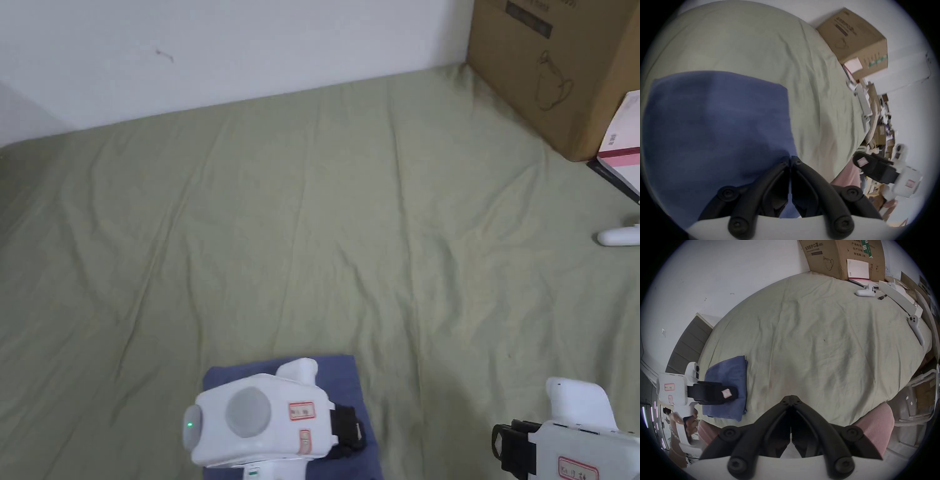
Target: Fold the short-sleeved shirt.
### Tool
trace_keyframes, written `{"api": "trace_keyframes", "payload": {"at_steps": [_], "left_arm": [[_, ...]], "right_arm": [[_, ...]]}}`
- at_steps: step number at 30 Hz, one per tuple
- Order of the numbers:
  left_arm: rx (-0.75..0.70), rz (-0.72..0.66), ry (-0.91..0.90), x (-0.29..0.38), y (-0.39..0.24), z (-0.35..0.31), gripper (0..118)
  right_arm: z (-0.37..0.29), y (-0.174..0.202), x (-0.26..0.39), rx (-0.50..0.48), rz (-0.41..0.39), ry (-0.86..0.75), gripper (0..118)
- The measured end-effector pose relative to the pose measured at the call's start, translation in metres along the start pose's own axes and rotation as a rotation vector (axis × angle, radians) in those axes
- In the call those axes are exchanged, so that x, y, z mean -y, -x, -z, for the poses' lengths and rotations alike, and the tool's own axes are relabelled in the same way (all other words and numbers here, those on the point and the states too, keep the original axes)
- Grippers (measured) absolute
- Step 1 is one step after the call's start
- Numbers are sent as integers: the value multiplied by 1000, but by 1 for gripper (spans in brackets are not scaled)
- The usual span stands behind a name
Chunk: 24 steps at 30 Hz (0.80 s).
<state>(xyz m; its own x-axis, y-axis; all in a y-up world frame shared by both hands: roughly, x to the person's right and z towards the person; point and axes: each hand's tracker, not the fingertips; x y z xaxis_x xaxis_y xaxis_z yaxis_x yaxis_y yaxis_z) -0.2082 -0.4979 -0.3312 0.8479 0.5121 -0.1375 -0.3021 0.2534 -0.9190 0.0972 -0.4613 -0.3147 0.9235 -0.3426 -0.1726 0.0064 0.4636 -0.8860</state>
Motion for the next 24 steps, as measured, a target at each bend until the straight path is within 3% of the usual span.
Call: {"api": "trace_keyframes", "payload": {"at_steps": [8, 12, 16, 21, 24], "left_arm": [[108, 108, 21, 8, -41, 10, 2], [147, 84, -50, 8, -29, -21, 2], [187, 11, -210, 8, 19, -89, 2], [41, -109, -342, 25, 105, -156, 2], [41, -208, -363, 48, 148, -173, 2]], "right_arm": [[-9, -4, -2, 26, 5, -8, 0], [-13, 7, -7, 18, -16, -14, 0], [-11, 33, -20, -17, -103, -22, 0], [1, 92, -42, -136, -232, -33, 0], [20, 132, -50, -221, -312, -16, 0]]}}
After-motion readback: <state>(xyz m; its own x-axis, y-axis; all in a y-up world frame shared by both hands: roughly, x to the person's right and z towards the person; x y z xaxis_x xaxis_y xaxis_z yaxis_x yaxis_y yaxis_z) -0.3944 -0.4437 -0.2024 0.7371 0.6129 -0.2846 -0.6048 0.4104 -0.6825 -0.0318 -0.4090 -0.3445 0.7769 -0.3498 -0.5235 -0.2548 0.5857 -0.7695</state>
